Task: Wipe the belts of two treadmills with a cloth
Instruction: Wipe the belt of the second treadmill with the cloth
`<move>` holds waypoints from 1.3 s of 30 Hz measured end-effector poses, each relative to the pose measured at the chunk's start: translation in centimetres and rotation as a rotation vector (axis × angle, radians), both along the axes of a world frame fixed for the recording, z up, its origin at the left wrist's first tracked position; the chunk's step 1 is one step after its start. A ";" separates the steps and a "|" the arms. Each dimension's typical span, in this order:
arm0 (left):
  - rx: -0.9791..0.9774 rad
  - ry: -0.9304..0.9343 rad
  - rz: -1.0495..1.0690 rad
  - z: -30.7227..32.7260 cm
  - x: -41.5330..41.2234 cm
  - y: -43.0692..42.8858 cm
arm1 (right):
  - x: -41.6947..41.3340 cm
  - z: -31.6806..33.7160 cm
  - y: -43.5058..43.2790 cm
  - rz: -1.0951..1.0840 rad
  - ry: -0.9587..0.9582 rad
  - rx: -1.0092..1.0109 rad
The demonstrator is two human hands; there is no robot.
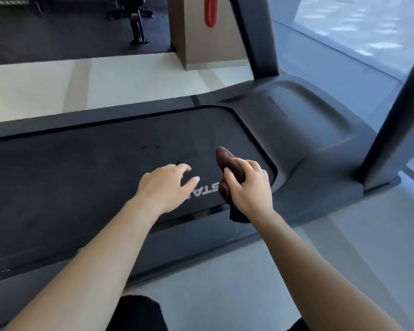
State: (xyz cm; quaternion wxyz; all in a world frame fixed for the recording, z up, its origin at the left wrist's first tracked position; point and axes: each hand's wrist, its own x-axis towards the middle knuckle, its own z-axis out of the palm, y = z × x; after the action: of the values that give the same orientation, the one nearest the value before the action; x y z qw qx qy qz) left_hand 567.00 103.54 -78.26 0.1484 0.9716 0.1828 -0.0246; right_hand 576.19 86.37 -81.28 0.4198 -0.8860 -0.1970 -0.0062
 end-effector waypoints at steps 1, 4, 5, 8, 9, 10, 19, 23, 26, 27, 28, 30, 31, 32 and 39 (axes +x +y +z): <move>0.003 -0.002 0.010 -2.3 1.0 0.5 | 1.3 -2.1 0.4 0.004 0.002 -0.003; 0.016 0.000 0.018 -8.1 4.6 1.8 | 5.3 -7.0 1.7 0.000 -0.013 -0.045; 0.024 0.012 0.010 -9.7 6.1 2.1 | 6.6 -8.4 2.1 -0.004 -0.019 -0.064; 0.066 0.039 -0.018 -14.1 10.3 3.0 | 10.0 -12.1 3.5 -0.009 -0.035 -0.144; 0.089 0.038 -0.026 -15.3 11.8 3.4 | 11.1 -13.2 4.0 -0.006 -0.046 -0.172; 0.120 0.031 -0.042 -16.4 13.3 3.8 | 12.1 -14.2 4.6 -0.009 -0.062 -0.200; 0.159 -0.097 -0.218 -25.3 21.9 5.5 | 16.3 -22.5 5.8 -0.171 -0.238 -0.512; 0.141 -0.107 -0.258 -26.7 24.7 7.3 | 17.3 -23.4 6.6 -0.251 -0.279 -0.492; 0.139 -0.146 -0.273 -27.5 25.6 8.5 | 18.4 -23.6 7.0 -0.293 -0.278 -0.514; 0.130 -0.150 -0.271 -27.6 25.7 8.6 | 19.1 -23.5 7.3 -0.307 -0.254 -0.526; 0.122 -0.149 -0.271 -27.8 25.8 8.6 | 19.8 -23.2 7.6 -0.322 -0.216 -0.537; 0.115 -0.153 -0.276 -27.8 25.7 8.5 | 20.6 -22.8 8.0 -0.341 -0.157 -0.554; 0.112 -0.154 -0.281 -27.7 25.7 8.5 | 20.4 -22.8 8.0 -0.344 -0.149 -0.555; 0.107 -0.150 -0.288 -27.6 25.7 8.5 | 19.8 -22.8 7.8 -0.353 -0.161 -0.547; 0.131 -0.124 -0.299 -27.9 26.0 8.6 | 18.5 -23.5 6.6 -0.348 -0.231 -0.557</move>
State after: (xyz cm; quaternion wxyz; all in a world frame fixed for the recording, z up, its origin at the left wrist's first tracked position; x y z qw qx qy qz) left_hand 592.97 112.11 -106.18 0.0902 0.9952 0.0281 0.0255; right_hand 594.67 92.99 -104.74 0.1292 -0.9803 -0.0835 -0.1240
